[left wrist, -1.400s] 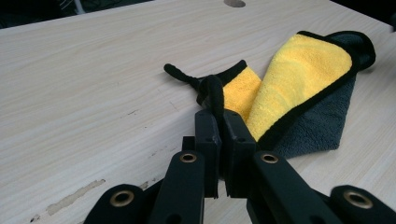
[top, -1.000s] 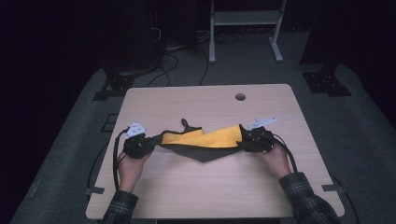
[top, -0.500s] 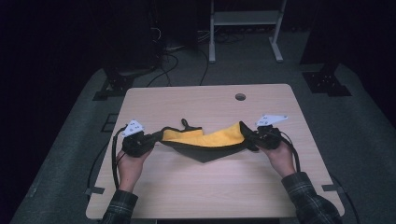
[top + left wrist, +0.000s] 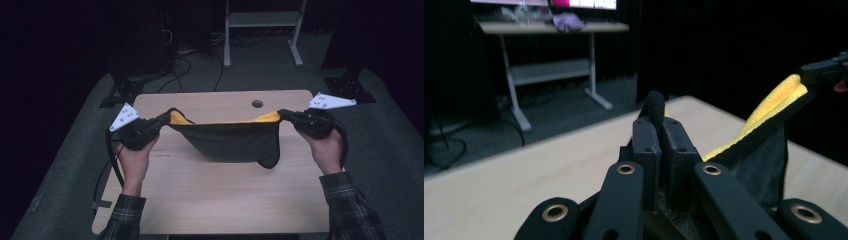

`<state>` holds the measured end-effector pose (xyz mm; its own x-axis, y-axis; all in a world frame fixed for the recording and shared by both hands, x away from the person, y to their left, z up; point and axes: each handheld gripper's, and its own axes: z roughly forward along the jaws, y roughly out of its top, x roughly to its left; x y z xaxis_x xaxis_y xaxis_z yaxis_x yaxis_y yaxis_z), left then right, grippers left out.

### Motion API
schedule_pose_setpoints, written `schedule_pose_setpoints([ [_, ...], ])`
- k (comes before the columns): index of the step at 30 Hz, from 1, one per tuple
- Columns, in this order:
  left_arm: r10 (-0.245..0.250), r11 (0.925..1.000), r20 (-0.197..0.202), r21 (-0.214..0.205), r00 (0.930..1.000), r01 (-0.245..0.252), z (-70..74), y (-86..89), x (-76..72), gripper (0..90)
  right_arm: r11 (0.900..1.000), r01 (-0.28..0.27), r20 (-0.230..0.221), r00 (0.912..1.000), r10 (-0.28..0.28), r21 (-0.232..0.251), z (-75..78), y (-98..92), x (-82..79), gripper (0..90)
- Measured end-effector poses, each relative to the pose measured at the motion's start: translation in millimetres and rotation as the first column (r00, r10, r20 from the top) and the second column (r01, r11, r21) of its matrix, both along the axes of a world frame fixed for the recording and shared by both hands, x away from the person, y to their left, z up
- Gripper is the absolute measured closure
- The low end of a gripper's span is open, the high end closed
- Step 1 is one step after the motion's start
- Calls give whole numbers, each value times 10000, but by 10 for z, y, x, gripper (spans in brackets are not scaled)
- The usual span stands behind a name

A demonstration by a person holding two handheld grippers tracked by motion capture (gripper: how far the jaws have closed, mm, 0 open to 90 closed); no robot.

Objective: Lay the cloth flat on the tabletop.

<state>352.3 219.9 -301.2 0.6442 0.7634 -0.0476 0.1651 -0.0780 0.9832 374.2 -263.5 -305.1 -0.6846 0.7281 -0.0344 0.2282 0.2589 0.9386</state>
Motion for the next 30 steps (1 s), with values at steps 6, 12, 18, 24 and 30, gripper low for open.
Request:
schedule_pose_setpoints([
  [6,447,9990,497,-6,9978,-447,258,-96,330,864,9989,466,399,9981,-466,24,307,9,267,880],
  [12,896,9954,1177,-445,9890,-849,497,-95,594,864,9963,748,787,9938,-780,426,560,21,523,880],
  [18,750,9971,1113,53,9910,-760,385,-170,600,864,9962,860,846,9926,-870,149,489,8,540,879],
  [24,516,9981,-20,335,9987,-515,-62,-227,610,863,9963,854,-108,9963,-853,71,-1,-48,532,879],
  [30,187,9964,-522,837,9985,-143,-242,-271,490,862,9970,770,-473,9959,-771,-47,-208,-76,450,878],
])
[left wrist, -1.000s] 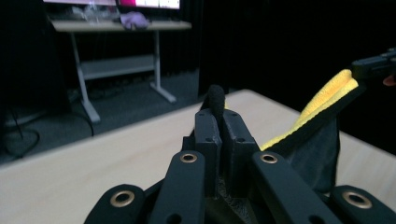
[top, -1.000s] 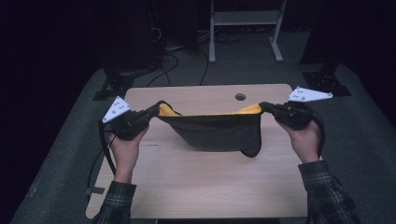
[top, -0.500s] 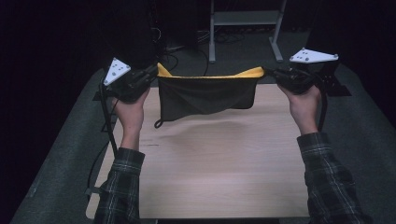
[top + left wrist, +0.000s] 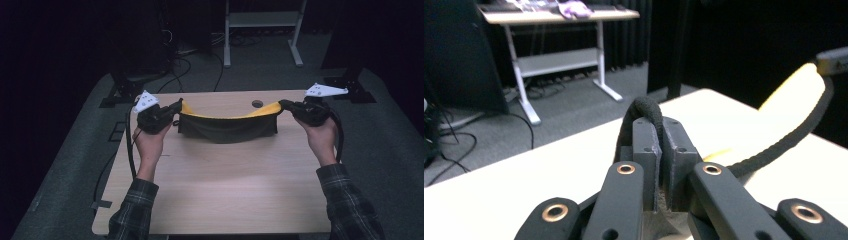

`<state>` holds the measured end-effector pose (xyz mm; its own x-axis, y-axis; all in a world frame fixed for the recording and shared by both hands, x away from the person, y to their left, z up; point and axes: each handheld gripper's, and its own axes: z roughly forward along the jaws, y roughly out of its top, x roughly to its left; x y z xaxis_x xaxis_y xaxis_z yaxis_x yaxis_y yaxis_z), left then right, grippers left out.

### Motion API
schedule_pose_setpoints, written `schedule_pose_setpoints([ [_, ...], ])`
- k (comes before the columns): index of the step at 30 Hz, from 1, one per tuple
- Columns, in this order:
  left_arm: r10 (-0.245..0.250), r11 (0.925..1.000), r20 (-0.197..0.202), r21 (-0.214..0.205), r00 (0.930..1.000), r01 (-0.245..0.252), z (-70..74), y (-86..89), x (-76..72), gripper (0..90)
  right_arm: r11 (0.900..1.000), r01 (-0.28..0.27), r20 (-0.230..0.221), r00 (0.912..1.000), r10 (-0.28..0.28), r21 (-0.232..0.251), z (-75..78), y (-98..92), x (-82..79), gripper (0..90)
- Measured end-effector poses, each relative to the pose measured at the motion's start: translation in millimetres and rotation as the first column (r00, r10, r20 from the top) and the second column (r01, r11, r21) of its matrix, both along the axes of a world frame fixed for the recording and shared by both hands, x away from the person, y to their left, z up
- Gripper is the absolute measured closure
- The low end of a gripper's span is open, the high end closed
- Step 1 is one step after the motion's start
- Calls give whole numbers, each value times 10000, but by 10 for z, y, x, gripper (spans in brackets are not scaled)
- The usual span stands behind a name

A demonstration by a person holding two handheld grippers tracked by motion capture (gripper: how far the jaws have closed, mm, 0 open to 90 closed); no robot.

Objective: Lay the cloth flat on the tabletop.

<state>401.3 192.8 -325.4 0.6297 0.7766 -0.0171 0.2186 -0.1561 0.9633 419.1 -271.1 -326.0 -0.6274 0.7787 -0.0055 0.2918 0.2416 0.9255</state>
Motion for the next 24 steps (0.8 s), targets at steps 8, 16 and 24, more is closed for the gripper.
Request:
schedule_pose_setpoints([
  [8,-315,9993,-479,178,9984,324,-194,14,-204,863,9997,-240,-211,9995,240,14,-199,-52,-184,878],
  [16,-505,9979,-1129,344,9923,547,-456,77,-427,863,9985,-546,-630,9966,539,-96,-419,-63,-393,877],
  [24,-701,9943,-1603,683,9846,819,-691,116,-758,862,9935,-1001,-1192,9885,930,-548,-629,-40,-640,877],
])
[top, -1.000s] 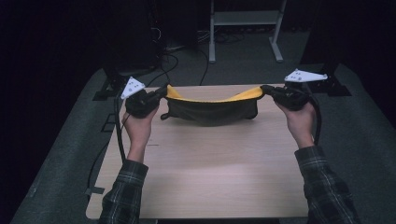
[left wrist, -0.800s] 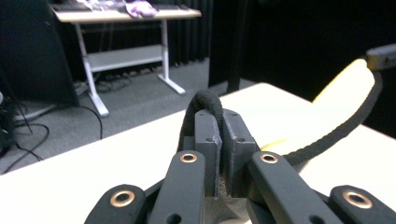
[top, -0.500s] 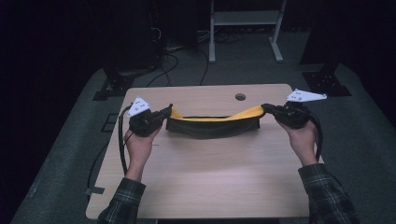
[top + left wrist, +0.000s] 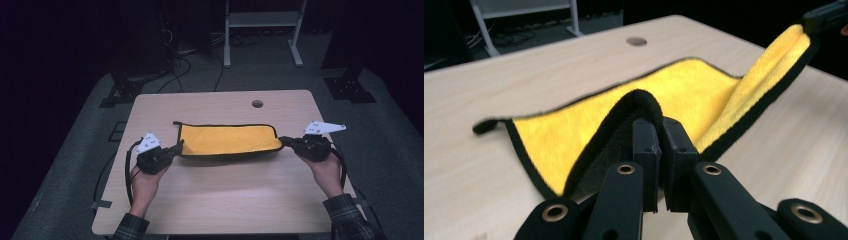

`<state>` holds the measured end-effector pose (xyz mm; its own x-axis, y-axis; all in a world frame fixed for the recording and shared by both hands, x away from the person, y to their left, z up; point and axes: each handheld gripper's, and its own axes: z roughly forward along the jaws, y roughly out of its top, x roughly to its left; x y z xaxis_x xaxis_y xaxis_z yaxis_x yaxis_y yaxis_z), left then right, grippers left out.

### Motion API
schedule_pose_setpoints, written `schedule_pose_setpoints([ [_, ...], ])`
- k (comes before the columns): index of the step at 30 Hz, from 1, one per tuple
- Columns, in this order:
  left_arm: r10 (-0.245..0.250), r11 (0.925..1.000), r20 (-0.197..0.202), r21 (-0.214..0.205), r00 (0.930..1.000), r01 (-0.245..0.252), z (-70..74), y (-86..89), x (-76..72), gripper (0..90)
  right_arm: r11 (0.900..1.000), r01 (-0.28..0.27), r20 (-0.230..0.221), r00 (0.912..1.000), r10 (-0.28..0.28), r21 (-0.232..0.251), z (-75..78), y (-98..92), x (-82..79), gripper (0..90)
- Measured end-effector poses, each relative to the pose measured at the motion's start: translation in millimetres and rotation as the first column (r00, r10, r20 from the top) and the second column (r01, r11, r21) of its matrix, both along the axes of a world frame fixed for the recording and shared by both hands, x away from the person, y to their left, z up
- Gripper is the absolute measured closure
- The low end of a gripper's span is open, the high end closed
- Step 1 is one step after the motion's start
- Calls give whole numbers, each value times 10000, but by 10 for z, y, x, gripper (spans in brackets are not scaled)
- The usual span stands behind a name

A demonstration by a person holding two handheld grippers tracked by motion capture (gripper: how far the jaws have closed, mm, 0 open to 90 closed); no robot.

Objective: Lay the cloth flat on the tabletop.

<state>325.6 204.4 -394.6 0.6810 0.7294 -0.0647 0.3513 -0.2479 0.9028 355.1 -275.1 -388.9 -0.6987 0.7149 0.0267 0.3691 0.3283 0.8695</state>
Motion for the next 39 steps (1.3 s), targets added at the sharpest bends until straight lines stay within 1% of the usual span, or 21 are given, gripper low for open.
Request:
schedule_pose_setpoints([
  [5,-150,9998,-588,120,9982,157,-155,21,-197,861,9997,-219,-336,9992,216,-101,-81,-10,-190,876],
  [6,-150,9998,-588,120,9982,157,-155,21,-197,861,9997,-219,-336,9992,216,-101,-81,-10,-190,876],
  [9,-207,9996,-937,171,9954,224,-227,39,-321,860,9988,-434,-582,9974,419,-243,-154,-7,-329,876],
  [14,-228,9995,-1226,201,9922,255,-314,52,-401,860,9966,-682,-936,9936,636,-467,-252,0,-459,876],
  [16,-241,9993,-1475,254,9888,281,-386,31,-438,860,9949,-722,-1123,9916,639,-707,-322,8,-513,876],
  [18,-283,9982,-1661,472,9857,367,-432,6,-478,860,9943,-750,-1178,9909,658,-757,-337,10,-524,876],
  [19,-316,9975,-1808,559,9830,423,-468,-8,-530,859,9924,-797,-1284,9894,673,-935,-376,13,-556,876],
  [20,-316,9975,-1808,559,9830,423,-468,-8,-530,859,9924,-797,-1284,9894,673,-935,-376,13,-556,876],
  [22,-335,9970,-2021,616,9788,468,-505,-23,-587,858,9913,-849,-1427,9873,701,-1003,-416,3,-592,876],
  [23,-434,9960,-2218,668,9741,596,-539,-36,-644,856,9900,-882,-1597,9847,699,-1105,-455,2,-626,876],
  [24,-434,9960,-2218,668,9741,596,-539,-36,-644,851,9900,-882,-1597,9847,699,-1105,-455,2,-626,876],
  [25,-427,9948,-2317,804,9718,629,-560,-43,-686,841,9861,-932,-1758,9821,683,-1375,-503,2,-656,875],
  [28,-356,9947,-2317,854,9721,568,-567,-27,-701,809,9829,-959,-1895,9797,653,-1570,-547,1,-667,873],
  [29,-312,9948,-2295,872,9728,525,-561,-13,-705,777,9810,-1024,-2045,9765,676,-1648,-581,4,-668,864],
  [31,-220,9949,-2200,913,9753,430,-548,5,-708,731,9796,-1052,-2036,9766,693,-1713,-592,11,-670,849],
  [32,-139,9944,-2142,990,9767,358,-535,15,-708,701,9767,-1030,-1848,9804,678,-1883,-596,36,-672,746],
  [33,-40,9936,-1963,1100,9805,261,-499,34,-709,675,9769,-1007,-1831,9809,657,-1886,-590,45,-673,705],
  [34,-40,9936,-1963,1100,9805,261,-499,34,-709,650,9769,-1007,-1831,9809,657,-1886,-590,45,-673,705],
  [35,106,9936,-1713,1127,9852,89,-457,67,-720,630,9792,-874,-1645,9847,571,-1834,-580,46,-669,630],
  [37,197,9936,-1610,1131,9868,-14,-437,89,-726,619,9805,-876,-1603,9853,593,-1757,-567,29,-668,623],
  [39,445,9930,-1445,1151,9885,-279,-410,143,-721,565,9851,-655,-1442,9886,425,-1590,-536,-14,-670,543],
])
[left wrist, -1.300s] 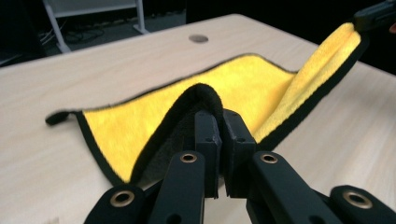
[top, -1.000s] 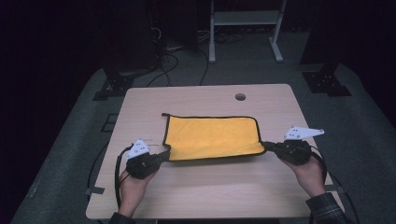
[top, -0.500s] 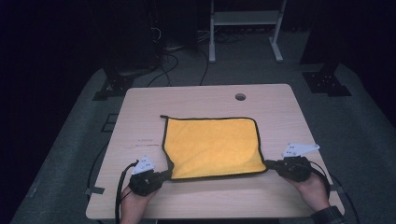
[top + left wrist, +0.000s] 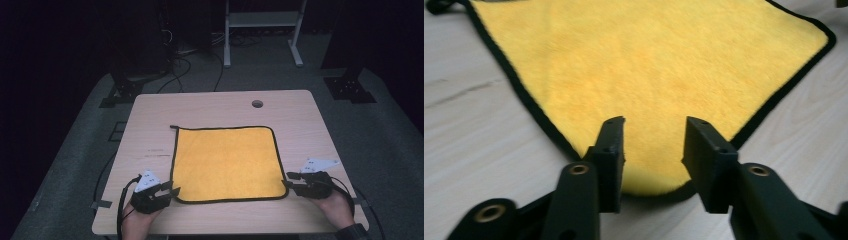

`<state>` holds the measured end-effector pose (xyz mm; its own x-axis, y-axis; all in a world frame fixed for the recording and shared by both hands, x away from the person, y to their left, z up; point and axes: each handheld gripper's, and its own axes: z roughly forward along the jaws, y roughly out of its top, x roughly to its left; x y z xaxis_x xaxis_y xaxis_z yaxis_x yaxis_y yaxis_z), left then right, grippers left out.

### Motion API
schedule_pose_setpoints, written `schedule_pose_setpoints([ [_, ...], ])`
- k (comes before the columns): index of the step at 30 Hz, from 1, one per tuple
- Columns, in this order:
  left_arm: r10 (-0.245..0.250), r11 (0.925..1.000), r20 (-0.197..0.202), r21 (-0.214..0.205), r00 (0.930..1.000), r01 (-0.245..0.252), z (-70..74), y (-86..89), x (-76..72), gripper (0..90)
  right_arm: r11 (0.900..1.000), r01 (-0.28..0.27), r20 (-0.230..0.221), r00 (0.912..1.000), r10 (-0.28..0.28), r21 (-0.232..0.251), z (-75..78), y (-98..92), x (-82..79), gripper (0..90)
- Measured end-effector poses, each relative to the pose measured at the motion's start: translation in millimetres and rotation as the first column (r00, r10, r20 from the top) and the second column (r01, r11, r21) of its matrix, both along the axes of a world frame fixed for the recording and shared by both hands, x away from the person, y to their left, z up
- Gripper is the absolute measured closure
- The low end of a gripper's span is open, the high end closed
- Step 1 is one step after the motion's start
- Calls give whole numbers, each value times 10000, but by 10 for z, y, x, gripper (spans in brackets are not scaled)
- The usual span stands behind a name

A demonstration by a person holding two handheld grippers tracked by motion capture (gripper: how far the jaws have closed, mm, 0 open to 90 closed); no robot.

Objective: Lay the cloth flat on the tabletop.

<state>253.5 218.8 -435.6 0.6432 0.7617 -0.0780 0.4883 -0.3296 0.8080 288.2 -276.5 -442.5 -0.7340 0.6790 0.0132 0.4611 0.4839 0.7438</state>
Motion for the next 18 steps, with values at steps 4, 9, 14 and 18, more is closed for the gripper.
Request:
schedule_pose_setpoints([
  [4,387,9991,292,139,9988,-392,14,82,93,417,9965,833,369,9958,-832,-6,-52,-136,99,312],
  [9,619,9976,415,276,9972,-630,-9,105,246,287,9839,1790,282,9835,-1790,27,-146,-289,230,196],
  [14,859,9960,409,206,9955,-868,-62,111,505,201,9613,2753,135,9613,-2752,-65,-232,-434,357,135],
  [18,937,9949,285,353,9952,-947,-97,101,741,164,9483,3153,114,9490,-3151,-373,-308,-493,453,122],
])
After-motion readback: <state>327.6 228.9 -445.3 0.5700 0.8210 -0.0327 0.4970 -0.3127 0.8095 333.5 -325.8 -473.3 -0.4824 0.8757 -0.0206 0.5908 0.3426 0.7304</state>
